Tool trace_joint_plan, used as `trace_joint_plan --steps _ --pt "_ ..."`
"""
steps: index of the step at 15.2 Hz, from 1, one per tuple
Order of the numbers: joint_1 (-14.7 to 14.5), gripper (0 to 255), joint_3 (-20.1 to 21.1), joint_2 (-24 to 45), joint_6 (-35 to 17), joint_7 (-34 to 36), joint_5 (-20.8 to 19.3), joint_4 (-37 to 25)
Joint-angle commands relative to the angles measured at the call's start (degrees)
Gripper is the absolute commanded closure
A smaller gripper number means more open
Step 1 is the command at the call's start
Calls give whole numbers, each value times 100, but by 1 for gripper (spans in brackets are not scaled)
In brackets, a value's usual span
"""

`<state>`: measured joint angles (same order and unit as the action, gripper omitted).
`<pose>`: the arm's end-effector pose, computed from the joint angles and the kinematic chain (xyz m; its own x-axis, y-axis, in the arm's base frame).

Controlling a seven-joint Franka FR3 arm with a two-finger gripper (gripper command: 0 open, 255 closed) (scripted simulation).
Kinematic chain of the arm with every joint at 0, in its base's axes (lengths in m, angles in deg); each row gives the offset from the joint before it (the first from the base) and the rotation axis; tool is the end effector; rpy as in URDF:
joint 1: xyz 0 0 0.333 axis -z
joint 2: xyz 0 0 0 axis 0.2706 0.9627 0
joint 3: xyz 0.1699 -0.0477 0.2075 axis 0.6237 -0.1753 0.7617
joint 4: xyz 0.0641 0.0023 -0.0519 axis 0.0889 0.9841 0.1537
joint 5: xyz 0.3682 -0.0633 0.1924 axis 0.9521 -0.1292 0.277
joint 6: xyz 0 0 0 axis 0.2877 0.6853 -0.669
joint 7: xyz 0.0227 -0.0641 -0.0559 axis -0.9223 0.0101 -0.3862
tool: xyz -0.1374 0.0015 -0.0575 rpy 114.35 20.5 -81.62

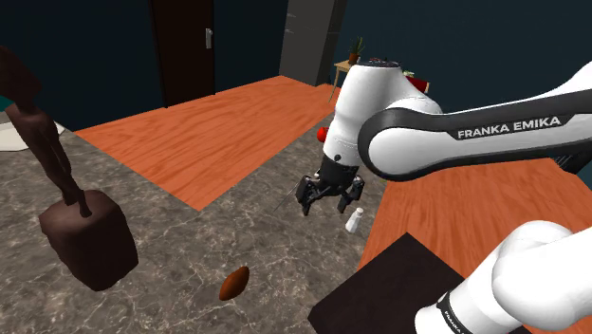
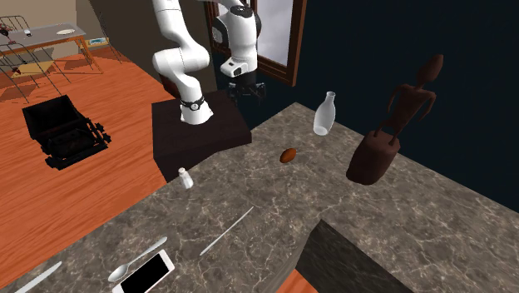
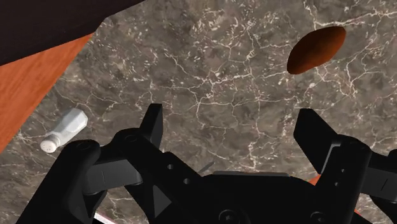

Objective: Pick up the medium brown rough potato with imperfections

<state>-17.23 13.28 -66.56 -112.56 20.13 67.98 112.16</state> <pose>0.3928 0.2105 0.3112 0.9201 -0.3916 -0.0089 -0.3917 -0.9200 -0.0117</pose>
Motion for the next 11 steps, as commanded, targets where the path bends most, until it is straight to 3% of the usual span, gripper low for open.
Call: trace_joint_plan --steps 1,6,11 --pt "58 0 260 390 -341 347 -56 -34" --pt "301 0 938 1641 -1103 1468 -634 -388" --pt "352 0 1247 3140 -1623 3001 -1947 -964"
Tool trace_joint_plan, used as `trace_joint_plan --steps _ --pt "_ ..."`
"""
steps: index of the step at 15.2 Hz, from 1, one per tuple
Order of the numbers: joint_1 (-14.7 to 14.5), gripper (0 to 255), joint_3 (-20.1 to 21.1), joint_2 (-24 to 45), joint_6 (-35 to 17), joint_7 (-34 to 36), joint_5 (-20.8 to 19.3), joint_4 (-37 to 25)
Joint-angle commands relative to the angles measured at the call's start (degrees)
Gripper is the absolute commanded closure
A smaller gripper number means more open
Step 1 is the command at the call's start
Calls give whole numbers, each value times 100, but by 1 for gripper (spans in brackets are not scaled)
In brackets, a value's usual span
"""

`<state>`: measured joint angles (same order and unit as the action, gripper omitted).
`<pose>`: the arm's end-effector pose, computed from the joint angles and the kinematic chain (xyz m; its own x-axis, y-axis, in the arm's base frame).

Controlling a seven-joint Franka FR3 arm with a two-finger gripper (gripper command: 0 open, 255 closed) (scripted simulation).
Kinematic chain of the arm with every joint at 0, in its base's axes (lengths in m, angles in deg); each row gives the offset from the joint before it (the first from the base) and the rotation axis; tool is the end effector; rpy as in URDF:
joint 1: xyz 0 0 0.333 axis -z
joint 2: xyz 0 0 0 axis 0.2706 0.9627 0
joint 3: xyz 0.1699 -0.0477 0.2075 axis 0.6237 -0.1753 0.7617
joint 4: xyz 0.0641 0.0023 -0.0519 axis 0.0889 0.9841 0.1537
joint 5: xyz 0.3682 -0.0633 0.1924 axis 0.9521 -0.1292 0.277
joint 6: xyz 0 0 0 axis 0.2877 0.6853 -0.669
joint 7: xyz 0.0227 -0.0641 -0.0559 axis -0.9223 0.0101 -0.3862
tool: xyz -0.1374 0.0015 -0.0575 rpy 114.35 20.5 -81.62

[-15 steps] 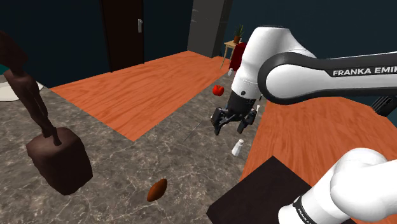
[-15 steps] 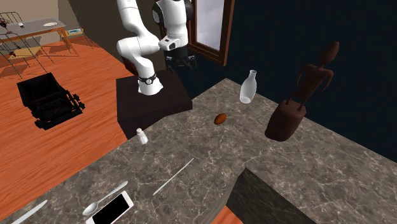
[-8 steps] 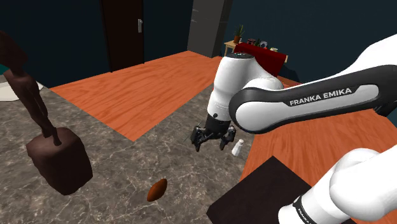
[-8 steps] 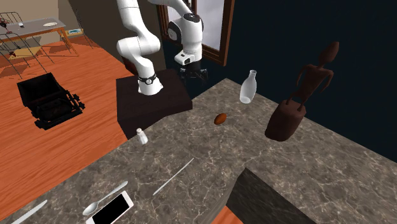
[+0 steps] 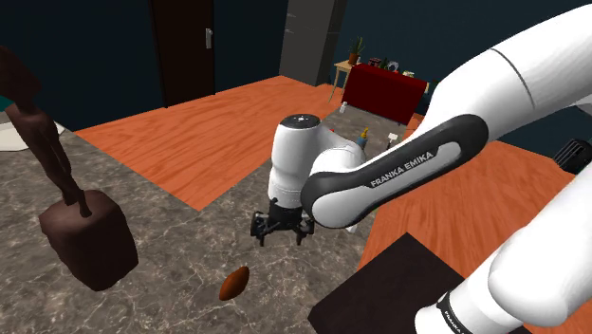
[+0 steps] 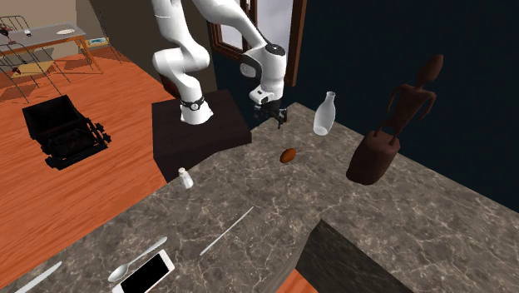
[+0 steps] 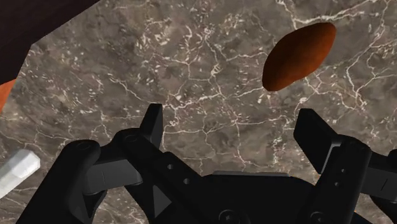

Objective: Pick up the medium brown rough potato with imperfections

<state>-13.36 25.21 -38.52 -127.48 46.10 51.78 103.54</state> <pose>0.4032 0.3015 0.1933 0.8698 -0.4932 -0.0174 -0.4924 -0.8697 0.0348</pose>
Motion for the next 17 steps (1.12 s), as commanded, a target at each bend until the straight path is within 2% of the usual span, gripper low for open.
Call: trace_joint_plan --steps 1,4,8,12,17 --pt "-112 0 15 643 -186 721 -625 -248" --pt "-482 0 -248 1506 -271 1551 -1395 -739" --pt "-1108 0 -727 2519 -281 2318 -2029 -1494" --pt "-1661 0 -1126 3457 -215 2815 -2364 -2352" --pt "-1794 0 -1286 3762 -388 2919 -2513 -2475"
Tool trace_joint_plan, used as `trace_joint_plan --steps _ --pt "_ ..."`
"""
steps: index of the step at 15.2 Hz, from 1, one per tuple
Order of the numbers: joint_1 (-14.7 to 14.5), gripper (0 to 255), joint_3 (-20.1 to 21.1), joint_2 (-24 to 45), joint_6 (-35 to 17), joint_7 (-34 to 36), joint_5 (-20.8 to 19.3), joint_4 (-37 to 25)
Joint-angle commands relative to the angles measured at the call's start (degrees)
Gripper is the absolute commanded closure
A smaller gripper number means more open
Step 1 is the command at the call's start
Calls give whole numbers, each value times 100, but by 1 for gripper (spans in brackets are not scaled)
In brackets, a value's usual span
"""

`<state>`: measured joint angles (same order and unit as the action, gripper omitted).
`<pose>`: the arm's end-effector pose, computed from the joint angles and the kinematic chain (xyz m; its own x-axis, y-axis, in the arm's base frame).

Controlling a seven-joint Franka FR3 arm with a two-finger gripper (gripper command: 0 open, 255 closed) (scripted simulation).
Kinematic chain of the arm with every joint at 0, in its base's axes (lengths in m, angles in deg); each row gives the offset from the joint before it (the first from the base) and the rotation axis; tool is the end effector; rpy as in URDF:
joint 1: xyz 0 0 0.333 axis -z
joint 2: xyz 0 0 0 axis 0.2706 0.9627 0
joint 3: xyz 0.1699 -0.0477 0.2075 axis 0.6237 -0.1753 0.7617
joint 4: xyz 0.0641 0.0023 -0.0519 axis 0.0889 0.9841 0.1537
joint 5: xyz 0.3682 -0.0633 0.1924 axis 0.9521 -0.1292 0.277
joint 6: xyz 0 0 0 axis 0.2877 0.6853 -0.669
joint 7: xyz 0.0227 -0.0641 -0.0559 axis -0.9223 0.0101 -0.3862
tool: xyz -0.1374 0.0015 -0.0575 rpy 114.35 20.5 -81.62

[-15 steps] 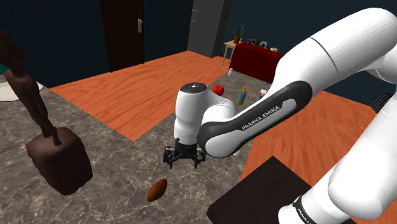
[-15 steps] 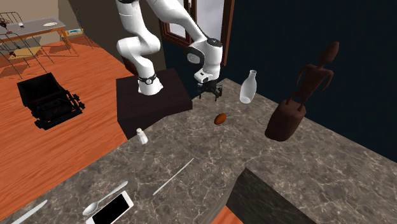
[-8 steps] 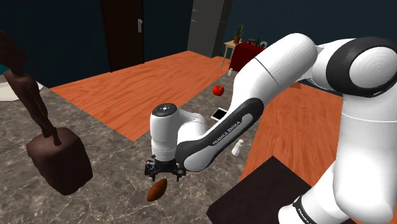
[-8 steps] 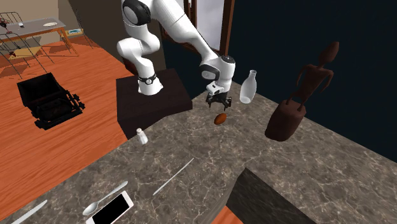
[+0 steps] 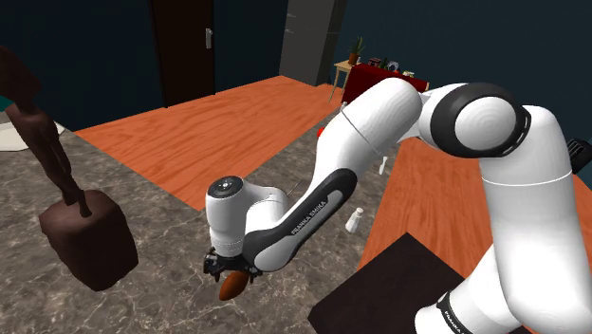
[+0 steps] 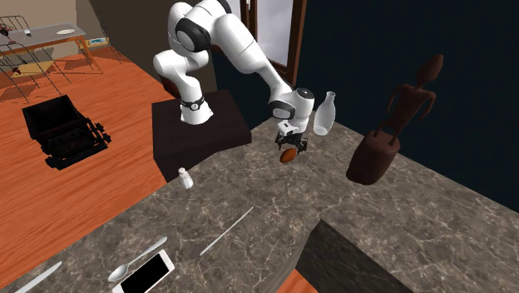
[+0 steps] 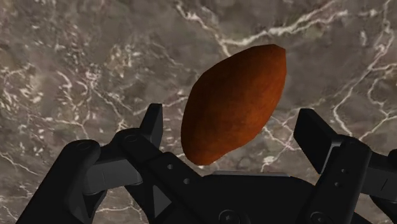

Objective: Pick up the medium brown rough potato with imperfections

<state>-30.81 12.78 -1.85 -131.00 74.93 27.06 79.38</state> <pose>0.4210 0.3985 0.0456 0.7946 -0.6068 -0.0207 -0.6029 -0.7926 0.0907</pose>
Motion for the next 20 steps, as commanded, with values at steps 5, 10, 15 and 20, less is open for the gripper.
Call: trace_joint_plan --steps 5,10,15,20 --pt "-142 0 -167 331 -188 105 -160 -143" --pt "-132 255 -166 323 -191 98 -159 -132" --pt "-142 255 -167 332 -187 105 -159 -144" --pt "-11 255 6 3 26 6 7 -29"
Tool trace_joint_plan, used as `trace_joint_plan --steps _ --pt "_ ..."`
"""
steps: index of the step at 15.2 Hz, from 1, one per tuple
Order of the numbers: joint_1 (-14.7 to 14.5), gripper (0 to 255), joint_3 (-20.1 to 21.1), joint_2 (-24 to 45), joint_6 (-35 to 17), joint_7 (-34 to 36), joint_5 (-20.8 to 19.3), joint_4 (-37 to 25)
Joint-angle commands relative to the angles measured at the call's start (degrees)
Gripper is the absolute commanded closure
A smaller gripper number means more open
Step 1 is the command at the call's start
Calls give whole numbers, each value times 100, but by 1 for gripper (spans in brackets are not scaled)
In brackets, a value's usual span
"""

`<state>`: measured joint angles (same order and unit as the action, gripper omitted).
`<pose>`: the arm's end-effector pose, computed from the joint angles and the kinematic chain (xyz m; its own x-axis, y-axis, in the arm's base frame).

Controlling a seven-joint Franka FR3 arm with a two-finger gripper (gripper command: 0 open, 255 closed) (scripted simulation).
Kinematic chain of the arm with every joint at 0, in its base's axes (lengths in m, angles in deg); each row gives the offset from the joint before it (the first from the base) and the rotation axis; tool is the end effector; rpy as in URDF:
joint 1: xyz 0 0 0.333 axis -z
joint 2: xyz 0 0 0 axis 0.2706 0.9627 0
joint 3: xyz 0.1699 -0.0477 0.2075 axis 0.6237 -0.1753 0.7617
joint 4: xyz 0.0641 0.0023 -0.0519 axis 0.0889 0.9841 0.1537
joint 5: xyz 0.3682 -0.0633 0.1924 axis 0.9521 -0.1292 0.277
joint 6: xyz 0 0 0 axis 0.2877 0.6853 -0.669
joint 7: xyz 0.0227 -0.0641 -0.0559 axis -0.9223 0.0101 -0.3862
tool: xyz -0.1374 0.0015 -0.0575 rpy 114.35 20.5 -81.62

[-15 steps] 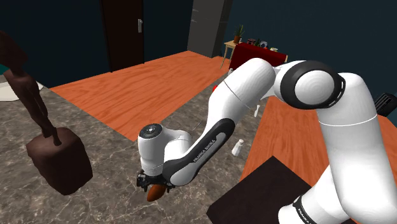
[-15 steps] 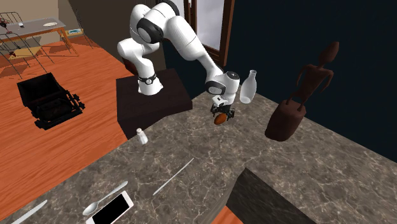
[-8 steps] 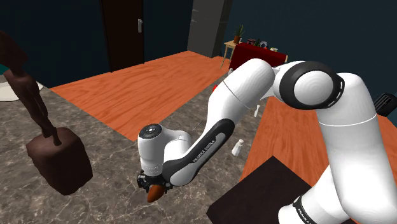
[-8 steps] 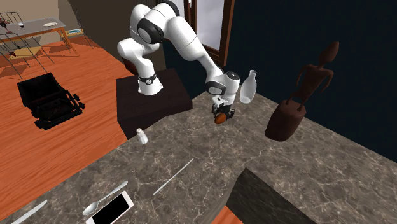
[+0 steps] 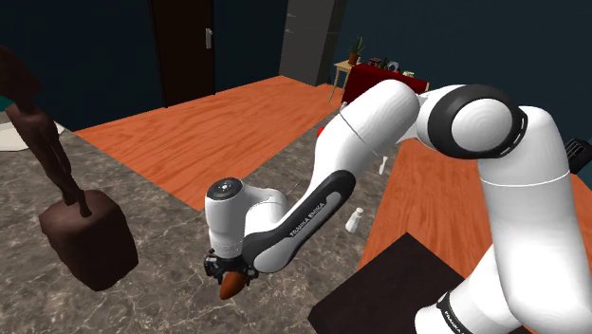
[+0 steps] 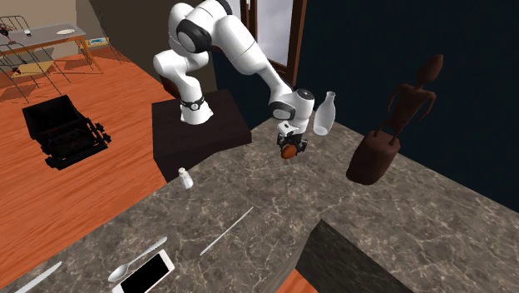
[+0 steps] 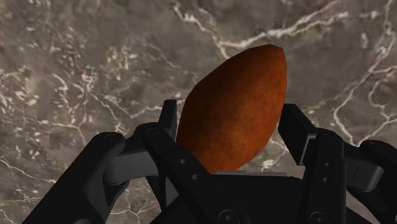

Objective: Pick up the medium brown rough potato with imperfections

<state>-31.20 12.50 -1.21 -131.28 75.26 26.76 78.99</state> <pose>0.4204 0.4000 0.0417 0.7943 -0.6072 -0.0203 -0.6034 -0.7924 0.0899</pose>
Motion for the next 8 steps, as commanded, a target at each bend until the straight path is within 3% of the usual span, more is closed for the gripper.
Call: trace_joint_plan --steps 1,8 --pt "54 255 70 -126 99 -48 72 29" --pt "234 255 309 -568 424 -207 334 128"
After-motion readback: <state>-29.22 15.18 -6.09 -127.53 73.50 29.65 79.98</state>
